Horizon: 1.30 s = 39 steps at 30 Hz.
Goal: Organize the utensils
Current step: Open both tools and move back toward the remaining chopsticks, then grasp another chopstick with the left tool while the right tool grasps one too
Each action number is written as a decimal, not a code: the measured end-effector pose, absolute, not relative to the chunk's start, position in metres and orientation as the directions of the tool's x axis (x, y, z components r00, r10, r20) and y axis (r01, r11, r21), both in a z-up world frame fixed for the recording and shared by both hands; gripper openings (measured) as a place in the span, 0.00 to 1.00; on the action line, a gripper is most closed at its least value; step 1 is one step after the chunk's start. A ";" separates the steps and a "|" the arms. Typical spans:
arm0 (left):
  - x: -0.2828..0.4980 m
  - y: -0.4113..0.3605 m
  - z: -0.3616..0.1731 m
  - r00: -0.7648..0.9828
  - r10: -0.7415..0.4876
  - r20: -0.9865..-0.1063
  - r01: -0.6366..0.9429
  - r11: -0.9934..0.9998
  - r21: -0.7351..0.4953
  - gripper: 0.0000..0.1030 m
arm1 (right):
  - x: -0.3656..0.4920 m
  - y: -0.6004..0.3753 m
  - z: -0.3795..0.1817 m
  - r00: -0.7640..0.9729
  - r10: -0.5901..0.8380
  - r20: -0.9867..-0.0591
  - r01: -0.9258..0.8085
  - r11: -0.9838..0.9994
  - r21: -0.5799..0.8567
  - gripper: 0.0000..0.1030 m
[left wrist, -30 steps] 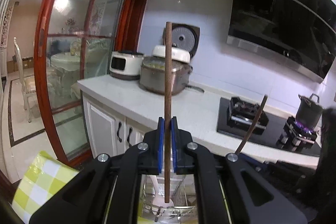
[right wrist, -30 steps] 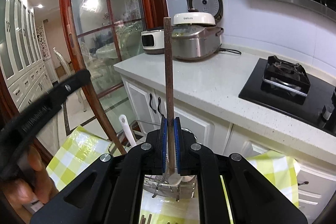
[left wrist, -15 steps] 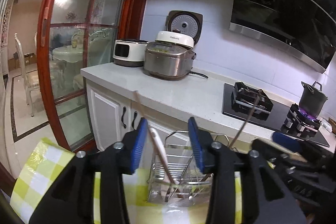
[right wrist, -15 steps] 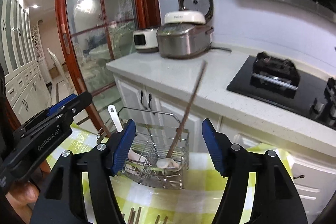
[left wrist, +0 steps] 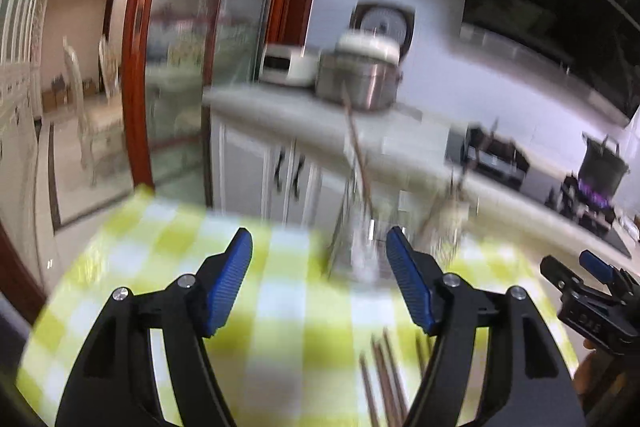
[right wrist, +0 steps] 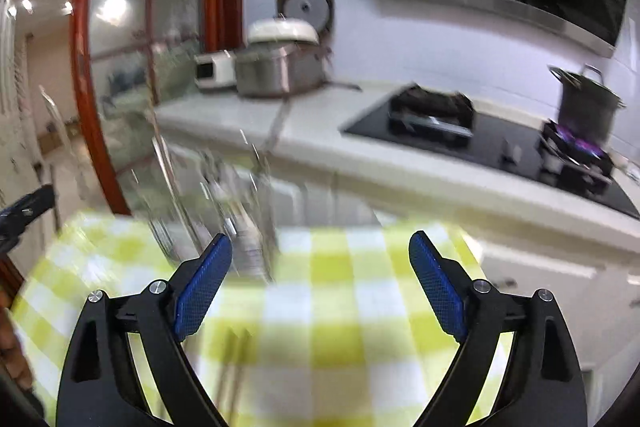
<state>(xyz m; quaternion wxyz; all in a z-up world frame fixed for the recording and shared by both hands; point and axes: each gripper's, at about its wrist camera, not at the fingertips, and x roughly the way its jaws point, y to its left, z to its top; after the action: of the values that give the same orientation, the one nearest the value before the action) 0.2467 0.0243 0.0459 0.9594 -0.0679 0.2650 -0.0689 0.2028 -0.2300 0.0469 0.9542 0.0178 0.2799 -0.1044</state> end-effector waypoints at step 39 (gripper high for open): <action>0.218 -0.038 -0.079 0.549 -0.086 -0.831 0.243 0.968 0.060 0.10 | 0.169 -0.218 -0.050 0.605 0.016 -0.796 0.077 0.994 0.078 0.83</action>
<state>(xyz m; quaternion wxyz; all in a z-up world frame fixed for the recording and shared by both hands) 0.2185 -0.0383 -0.0793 0.8761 0.0843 0.4654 -0.0941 0.1690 -0.2177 -0.0495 0.8944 0.0524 0.4439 -0.0173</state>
